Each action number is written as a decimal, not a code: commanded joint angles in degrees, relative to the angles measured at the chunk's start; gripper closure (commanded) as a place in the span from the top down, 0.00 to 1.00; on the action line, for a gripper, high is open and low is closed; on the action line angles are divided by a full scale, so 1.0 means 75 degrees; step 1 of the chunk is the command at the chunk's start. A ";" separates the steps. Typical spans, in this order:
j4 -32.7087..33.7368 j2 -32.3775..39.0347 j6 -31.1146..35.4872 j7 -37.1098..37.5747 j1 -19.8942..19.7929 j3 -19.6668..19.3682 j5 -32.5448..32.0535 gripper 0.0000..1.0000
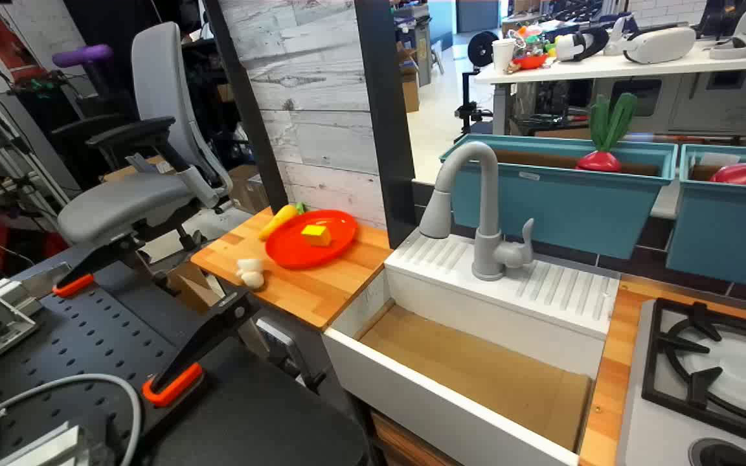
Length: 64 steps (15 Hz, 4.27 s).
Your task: Move the carrot to the right
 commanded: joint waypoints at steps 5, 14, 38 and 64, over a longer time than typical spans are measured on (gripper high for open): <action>0.0008 0.0002 -0.0009 -0.0002 0.0001 -0.0003 -0.0001 1.00; 0.0008 0.0002 -0.0009 -0.0002 0.0001 -0.0003 -0.0001 1.00; 0.2418 0.6653 0.5545 0.0753 0.0961 0.0512 0.1030 1.00; 0.7116 1.1630 0.6923 0.0632 0.2717 0.0489 0.0832 1.00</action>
